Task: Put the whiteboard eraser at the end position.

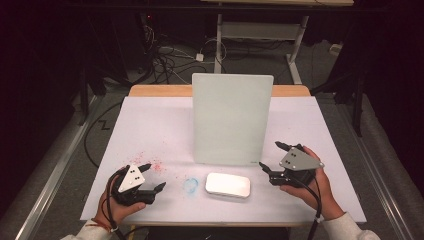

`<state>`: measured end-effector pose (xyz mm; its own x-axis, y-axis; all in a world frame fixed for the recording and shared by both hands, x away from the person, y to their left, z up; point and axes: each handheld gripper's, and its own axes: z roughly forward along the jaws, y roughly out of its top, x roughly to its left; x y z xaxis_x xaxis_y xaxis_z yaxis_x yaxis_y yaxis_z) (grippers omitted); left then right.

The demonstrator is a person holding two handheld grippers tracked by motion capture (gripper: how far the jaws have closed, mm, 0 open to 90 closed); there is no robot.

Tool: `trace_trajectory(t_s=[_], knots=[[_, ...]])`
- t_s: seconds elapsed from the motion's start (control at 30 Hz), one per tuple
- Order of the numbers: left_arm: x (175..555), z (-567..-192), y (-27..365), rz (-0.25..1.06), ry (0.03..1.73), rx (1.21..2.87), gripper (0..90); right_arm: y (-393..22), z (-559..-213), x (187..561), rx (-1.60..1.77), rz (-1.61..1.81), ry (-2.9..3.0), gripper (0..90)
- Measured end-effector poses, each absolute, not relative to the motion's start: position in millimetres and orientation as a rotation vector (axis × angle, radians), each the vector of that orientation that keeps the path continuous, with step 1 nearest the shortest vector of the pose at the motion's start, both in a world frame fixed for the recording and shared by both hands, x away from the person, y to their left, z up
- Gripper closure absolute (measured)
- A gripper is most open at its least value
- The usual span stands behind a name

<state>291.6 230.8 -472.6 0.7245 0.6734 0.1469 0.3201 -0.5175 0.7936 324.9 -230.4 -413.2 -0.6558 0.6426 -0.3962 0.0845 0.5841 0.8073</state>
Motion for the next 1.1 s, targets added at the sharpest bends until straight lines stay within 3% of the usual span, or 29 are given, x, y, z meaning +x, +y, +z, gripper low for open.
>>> trace_trajectory(t_s=[1.1], knots=[[301.0,-474.1,224.0,0.569,0.744,2.144,22.1,-309.1,-468.9,304.7,0.896,0.972,2.117,22.6]])
